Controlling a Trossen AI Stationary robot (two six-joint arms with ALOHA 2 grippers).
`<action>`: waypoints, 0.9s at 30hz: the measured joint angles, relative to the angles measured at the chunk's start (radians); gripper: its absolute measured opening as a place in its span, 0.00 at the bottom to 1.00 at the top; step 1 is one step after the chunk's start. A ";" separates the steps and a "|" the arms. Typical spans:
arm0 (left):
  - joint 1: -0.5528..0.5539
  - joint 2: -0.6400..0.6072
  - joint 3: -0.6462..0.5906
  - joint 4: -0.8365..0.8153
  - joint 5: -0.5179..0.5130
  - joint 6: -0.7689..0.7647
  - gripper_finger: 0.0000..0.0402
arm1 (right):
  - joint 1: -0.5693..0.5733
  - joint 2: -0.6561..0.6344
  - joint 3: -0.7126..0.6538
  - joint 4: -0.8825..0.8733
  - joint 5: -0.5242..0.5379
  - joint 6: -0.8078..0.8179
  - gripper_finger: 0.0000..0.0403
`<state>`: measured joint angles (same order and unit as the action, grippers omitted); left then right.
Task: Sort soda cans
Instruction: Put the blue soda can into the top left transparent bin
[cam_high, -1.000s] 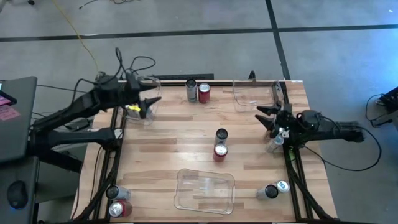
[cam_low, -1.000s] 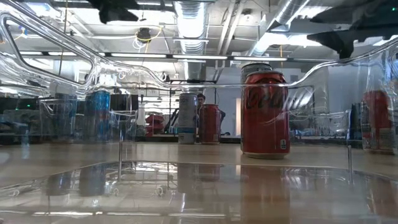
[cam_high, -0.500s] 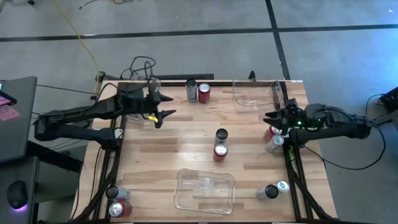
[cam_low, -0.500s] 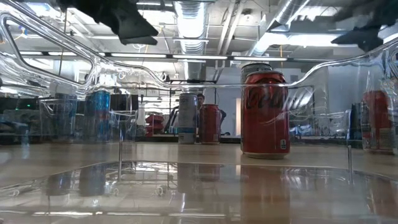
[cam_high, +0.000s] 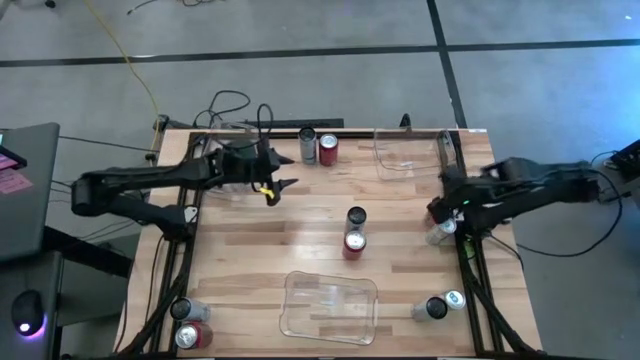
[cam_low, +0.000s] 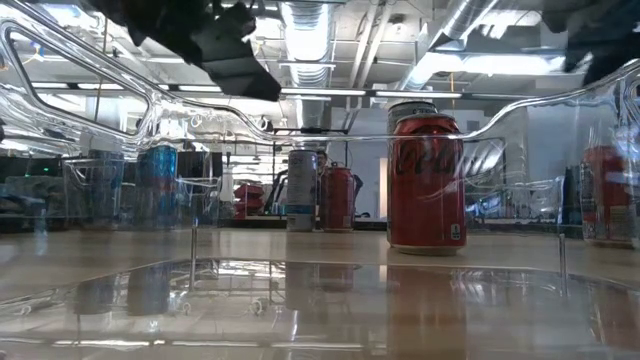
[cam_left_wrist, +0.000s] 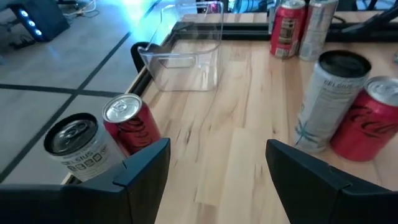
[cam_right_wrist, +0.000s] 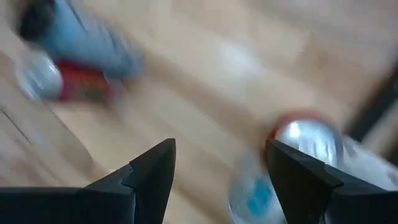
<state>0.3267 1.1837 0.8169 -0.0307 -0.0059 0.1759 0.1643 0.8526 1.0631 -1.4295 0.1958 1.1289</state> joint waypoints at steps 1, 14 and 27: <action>0.000 0.009 0.000 0.003 0.000 0.004 0.65 | 0.009 0.034 0.017 -0.039 -0.036 0.000 0.67; 0.002 0.091 0.000 0.027 -0.008 0.049 0.65 | 0.050 0.150 0.102 -0.139 -0.179 0.000 0.67; 0.002 0.092 0.001 0.065 -0.010 0.057 0.65 | 0.056 0.147 0.022 -0.141 -0.171 0.084 0.67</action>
<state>0.3286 1.2758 0.8177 0.0338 -0.0154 0.2332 0.2203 0.9994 1.0853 -1.5702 0.0250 1.2125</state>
